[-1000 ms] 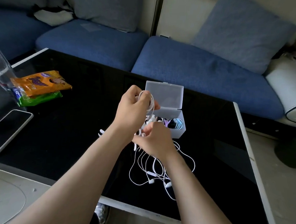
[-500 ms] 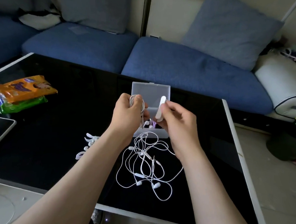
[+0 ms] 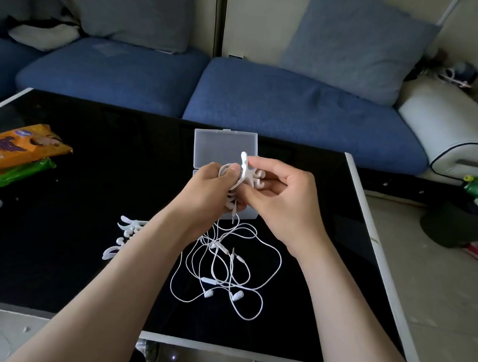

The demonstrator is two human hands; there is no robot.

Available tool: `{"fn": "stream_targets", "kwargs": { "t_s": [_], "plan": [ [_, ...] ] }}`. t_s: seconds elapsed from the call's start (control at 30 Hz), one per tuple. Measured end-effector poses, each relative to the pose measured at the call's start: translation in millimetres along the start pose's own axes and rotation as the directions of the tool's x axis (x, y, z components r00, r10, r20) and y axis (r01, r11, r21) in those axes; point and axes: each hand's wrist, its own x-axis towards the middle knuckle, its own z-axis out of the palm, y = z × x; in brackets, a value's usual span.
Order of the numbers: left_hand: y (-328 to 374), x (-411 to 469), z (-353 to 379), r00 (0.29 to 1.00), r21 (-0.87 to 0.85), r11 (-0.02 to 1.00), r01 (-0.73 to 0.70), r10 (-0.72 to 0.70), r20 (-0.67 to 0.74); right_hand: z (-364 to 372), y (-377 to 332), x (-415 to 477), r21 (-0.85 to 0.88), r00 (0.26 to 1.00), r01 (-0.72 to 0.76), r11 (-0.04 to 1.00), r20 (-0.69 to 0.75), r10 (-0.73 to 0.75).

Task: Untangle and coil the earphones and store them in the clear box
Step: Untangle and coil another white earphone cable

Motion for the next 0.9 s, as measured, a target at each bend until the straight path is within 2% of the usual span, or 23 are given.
{"fn": "stream_targets", "kwargs": {
  "t_s": [0.27,0.47,0.6,0.73,0.9],
  "plan": [
    [3.6,-5.6,8.3,0.999,-0.025,1.0,0.002,-0.001,0.054,-5.2,7.2,-5.4,-0.35,0.981,0.132,0.927,-0.087,-0.173],
    [-1.4,-2.1,6.4,0.998,0.052,0.999,0.015,-0.018,0.056,-4.4,9.5,-3.5,-0.421,0.951,0.232,0.877,-0.091,-0.296],
    [-1.9,1.3,7.1,0.997,0.013,0.999,0.03,-0.029,-0.075,1.1,9.6,-3.1,-0.415,0.934,0.287,0.863,-0.078,-0.349],
    [-4.3,2.9,8.0,0.99,0.083,0.996,-0.01,0.021,-0.14,1.0,8.0,-1.3,-0.429,0.94,0.285,0.857,-0.047,-0.337],
    [-5.1,4.0,5.1,0.966,0.187,0.975,-0.118,0.157,-0.207,2.5,11.6,-0.6,-0.453,0.927,0.328,0.829,-0.015,-0.375]
  ]
}}
